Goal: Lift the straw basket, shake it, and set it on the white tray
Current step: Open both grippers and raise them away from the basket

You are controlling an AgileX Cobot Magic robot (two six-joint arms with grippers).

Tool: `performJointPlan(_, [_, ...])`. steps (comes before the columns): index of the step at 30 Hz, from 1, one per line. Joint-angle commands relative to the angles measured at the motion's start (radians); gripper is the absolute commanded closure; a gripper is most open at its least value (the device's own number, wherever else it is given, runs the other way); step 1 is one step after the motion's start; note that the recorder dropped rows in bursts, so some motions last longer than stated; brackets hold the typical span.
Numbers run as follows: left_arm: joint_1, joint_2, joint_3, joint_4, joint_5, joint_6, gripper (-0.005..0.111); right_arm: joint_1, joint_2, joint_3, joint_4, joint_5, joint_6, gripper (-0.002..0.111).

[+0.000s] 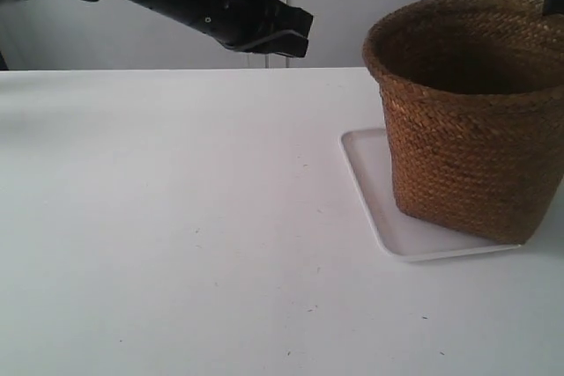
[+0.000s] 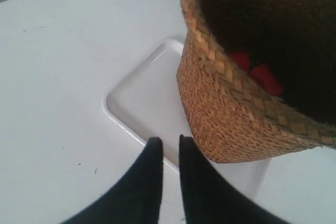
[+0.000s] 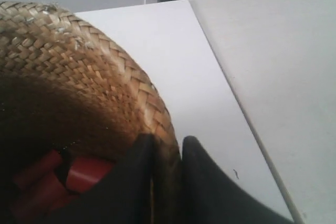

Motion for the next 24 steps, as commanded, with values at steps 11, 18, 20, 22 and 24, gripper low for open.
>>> performJointPlan(11, [0.001, -0.025, -0.021, 0.045, 0.044, -0.005, 0.033, -0.004, -0.001, -0.008, 0.081, -0.089, -0.089, 0.035])
performJointPlan(18, [0.002, -0.143, -0.019, 0.302, -0.027, -0.145, 0.036, -0.004, -0.129, -0.008, 0.078, -0.215, -0.07, 0.037])
performJointPlan(20, [0.003, -0.185, -0.001, 0.464, -0.018, -0.278, 0.038, -0.004, -0.179, -0.008, 0.073, -0.218, -0.052, 0.037])
performJointPlan(22, [0.003, -0.255, 0.057, 0.609, -0.032, -0.387, 0.039, -0.004, -0.25, -0.007, 0.068, -0.218, -0.026, 0.04])
performJointPlan(24, [0.003, -0.338, 0.142, 0.682, -0.071, -0.452, 0.039, -0.004, -0.328, 0.012, 0.038, -0.222, 0.012, 0.048])
